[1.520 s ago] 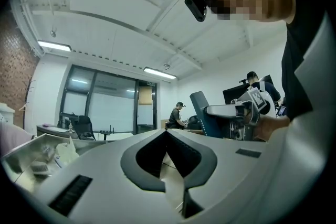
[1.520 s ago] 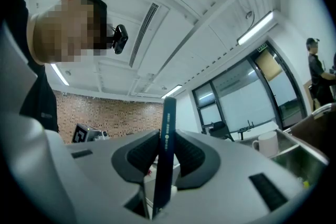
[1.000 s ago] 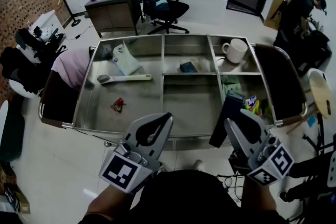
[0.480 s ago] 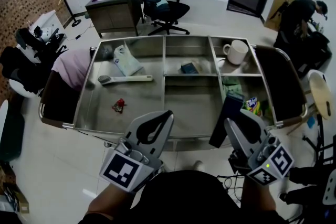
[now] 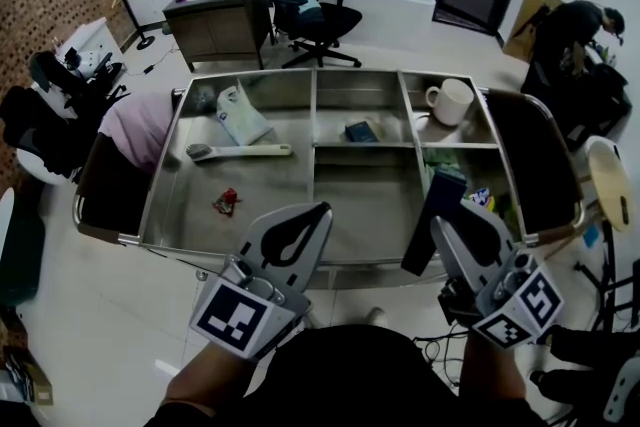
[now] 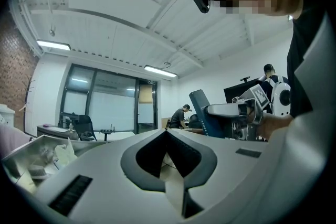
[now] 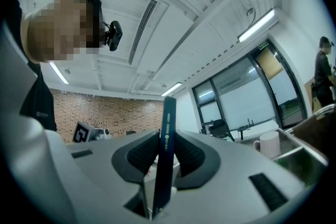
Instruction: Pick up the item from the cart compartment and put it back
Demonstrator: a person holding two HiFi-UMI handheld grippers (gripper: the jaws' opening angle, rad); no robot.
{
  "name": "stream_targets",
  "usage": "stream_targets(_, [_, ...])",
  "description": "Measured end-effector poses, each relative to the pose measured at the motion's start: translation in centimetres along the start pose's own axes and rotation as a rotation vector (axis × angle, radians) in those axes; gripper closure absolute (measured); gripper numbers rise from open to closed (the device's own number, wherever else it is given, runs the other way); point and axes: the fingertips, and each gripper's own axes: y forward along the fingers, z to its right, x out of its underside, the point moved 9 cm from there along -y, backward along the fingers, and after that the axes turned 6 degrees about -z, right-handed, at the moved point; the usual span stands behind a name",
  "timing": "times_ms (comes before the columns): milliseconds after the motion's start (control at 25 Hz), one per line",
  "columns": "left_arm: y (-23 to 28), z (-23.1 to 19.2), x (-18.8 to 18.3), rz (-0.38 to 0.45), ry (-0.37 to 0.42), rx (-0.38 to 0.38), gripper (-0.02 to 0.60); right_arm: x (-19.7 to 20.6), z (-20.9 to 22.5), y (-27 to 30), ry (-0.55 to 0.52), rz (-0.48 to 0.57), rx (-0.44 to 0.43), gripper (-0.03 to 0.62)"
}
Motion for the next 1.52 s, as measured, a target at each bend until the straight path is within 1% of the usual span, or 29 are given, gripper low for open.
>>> stream_targets(200, [0.8,-0.8,-0.4,-0.001,0.015,-0.014,0.583,-1.4,0.8,2.0,-0.059,-0.049,0.009,0.488])
stream_targets(480, [2.1,-2.2,-0.3,-0.008,0.022,-0.038,0.583,-2.2,2.4,6.1,-0.127,-0.174,0.031,0.489])
stream_targets(640, [3.2,-3.5,-0.2,-0.005,0.010,-0.057,0.583,-1.9,3.0,8.0,-0.165,-0.239,0.047,0.490])
stream_targets(760, [3.8,-4.2,-0.1,-0.001,0.010,-0.061,0.583,-1.5,3.4,9.3,-0.172,-0.280,0.049,0.490])
stream_targets(1000, [4.8,-5.2,-0.2,0.004,0.015,-0.066,0.583,-1.4,3.8,11.0,-0.183,-0.322,0.046,0.489])
stream_targets(1240, [5.2,-6.2,0.3,-0.010,0.015,-0.076,0.583,-1.0,4.0,12.3,-0.211,-0.367,0.057,0.489])
stream_targets(1520, [5.8,-7.4,0.8,-0.014,0.010,-0.096,0.583,0.0,4.1,14.4,-0.315,-0.466,0.088,0.488])
